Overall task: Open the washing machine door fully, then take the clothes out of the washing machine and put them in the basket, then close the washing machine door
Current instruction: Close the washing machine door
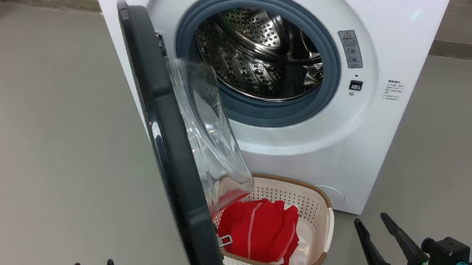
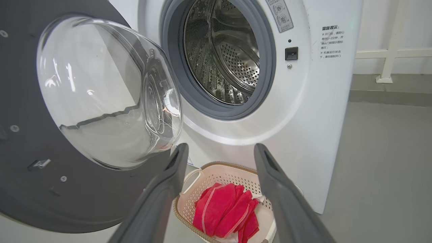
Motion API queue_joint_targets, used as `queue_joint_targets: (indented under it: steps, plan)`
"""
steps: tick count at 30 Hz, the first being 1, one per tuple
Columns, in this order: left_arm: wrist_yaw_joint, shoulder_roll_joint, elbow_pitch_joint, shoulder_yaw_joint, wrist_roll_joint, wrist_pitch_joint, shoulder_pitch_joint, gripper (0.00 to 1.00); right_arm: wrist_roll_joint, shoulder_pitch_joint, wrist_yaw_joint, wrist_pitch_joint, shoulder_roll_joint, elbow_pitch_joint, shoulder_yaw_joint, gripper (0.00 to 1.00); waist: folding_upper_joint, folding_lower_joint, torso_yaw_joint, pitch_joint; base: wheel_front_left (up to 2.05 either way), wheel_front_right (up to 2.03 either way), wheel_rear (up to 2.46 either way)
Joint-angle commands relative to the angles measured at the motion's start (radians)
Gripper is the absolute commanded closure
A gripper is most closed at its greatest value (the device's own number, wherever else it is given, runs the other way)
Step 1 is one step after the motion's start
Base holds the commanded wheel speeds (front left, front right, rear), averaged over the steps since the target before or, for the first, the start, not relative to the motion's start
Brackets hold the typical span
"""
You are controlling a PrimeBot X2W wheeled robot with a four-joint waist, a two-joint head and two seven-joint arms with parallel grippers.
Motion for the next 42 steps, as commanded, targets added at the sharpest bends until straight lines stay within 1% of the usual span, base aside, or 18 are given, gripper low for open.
queue_joint_targets:
  steps: [1, 3, 4, 6, 7, 8, 11, 14, 17, 19, 21, 23, 24, 27, 30, 33, 38, 42]
  plan:
    - [-0.005, 0.007, -0.029, 0.028, 0.006, -0.012, -0.022, 0.0, -0.002, -0.027, 0.007, -0.007, -0.011, -0.021, 0.015, 0.0, 0.0, 0.0, 0.001, 0.0, 0.0, 0.0, 0.0]
    - [-0.005, 0.004, -0.031, 0.034, -0.012, -0.012, -0.023, 0.0, -0.002, -0.028, 0.007, -0.007, -0.012, -0.021, 0.017, 0.0, 0.0, 0.0, 0.0, -0.001, 0.0, 0.0, 0.0]
    - [-0.005, 0.0, -0.026, 0.037, -0.047, -0.012, -0.025, 0.09, -0.002, -0.029, 0.007, -0.007, -0.012, -0.021, 0.019, 0.0, 0.0, 0.0, 0.0, -0.002, 0.0, 0.0, 0.0]
    - [-0.005, 0.0, -0.012, 0.016, -0.118, -0.012, -0.03, 0.62, -0.002, -0.03, 0.007, -0.007, -0.012, -0.02, 0.02, 0.0, 0.0, 0.0, -0.002, -0.003, 0.0, 0.0, 0.0]
    - [-0.005, 0.009, -0.009, -0.005, -0.151, -0.012, -0.034, 0.83, -0.002, -0.031, 0.007, -0.007, -0.012, -0.02, 0.02, 0.0, 0.0, 0.0, -0.002, -0.003, 0.0, 0.0, 0.0]
    - [-0.005, 0.017, -0.008, -0.026, -0.199, -0.012, -0.041, 1.0, -0.002, -0.031, 0.007, -0.007, -0.012, -0.02, 0.019, 0.0, 0.0, 0.0, -0.003, -0.003, 0.0, 0.0, 0.0]
    - [-0.005, 0.066, -0.025, -0.063, -0.329, -0.012, -0.065, 1.0, -0.002, -0.034, 0.007, -0.007, -0.011, -0.019, 0.019, 0.0, 0.0, 0.0, -0.004, -0.002, 0.0, 0.0, 0.0]
    - [-0.005, 0.122, -0.042, -0.1, -0.483, -0.012, -0.09, 1.0, -0.002, -0.035, 0.007, -0.007, -0.011, -0.019, 0.02, 0.0, 0.0, 0.0, -0.008, -0.001, 0.0, 0.0, 0.0]
    - [-0.005, 0.175, -0.078, -0.142, -0.705, -0.012, -0.116, 1.0, -0.002, -0.037, 0.007, -0.007, -0.009, -0.019, 0.021, 0.0, 0.0, 0.0, -0.014, 0.002, 0.0, 0.0, 0.0]
    - [-0.005, 0.226, -0.103, -0.174, -0.863, -0.001, -0.127, 1.0, -0.001, -0.037, 0.007, -0.007, -0.007, -0.019, 0.021, 0.0, 0.0, 0.0, -0.018, 0.003, 0.0, 0.0, 0.0]
    - [-0.006, 0.28, -0.136, -0.196, -1.008, 0.033, -0.138, 1.0, -0.001, -0.036, 0.007, -0.007, -0.005, -0.019, 0.021, 0.0, 0.0, 0.0, -0.022, 0.006, 0.0, 0.0, 0.0]
    - [-0.006, 0.322, -0.173, -0.208, -1.153, 0.084, -0.146, 1.0, -0.002, -0.037, 0.007, -0.007, -0.004, -0.02, 0.022, 0.0, 0.0, 0.0, -0.028, 0.01, 0.0, 0.0, 0.0]
    - [-0.006, 0.322, -0.173, -0.208, -1.153, 0.084, -0.146, 1.0, -0.002, -0.037, 0.007, -0.007, -0.004, -0.02, 0.022, 0.0, 0.0, 0.0, -0.028, 0.01, 0.0, 0.0, 0.0]
    - [-0.006, 0.375, -0.228, -0.22, -1.315, 0.174, -0.15, 1.0, -0.003, -0.041, 0.007, -0.007, -0.003, -0.022, 0.021, 0.0, 0.0, 0.0, -0.036, 0.023, 0.0, 0.0, 0.0]
    - [-0.006, 0.395, -0.28, -0.215, -1.445, 0.268, -0.155, 1.0, -0.004, -0.046, 0.007, -0.007, -0.005, -0.024, 0.02, 0.0, 0.0, 0.0, -0.043, 0.038, 0.0, 0.0, 0.0]
    - [-0.006, 0.39, -0.317, -0.197, -1.537, 0.365, -0.161, 1.0, -0.005, -0.054, 0.007, -0.007, -0.007, -0.024, 0.019, 0.0, 0.0, 0.0, -0.048, 0.049, 0.0, 0.0, 0.0]
    - [-0.006, 0.362, -0.357, -0.171, -1.594, 0.528, -0.166, 1.0, -0.005, -0.065, 0.007, -0.007, -0.01, -0.024, 0.02, 0.0, 0.0, 0.0, -0.059, 0.063, 0.0, 0.0, 0.0]
    - [-0.006, 0.323, -0.368, -0.139, -1.6, 0.631, -0.168, 1.0, -0.005, -0.072, 0.007, -0.007, -0.012, -0.023, 0.022, 0.0, 0.0, 0.0, -0.068, 0.069, 0.0, 0.0, 0.0]
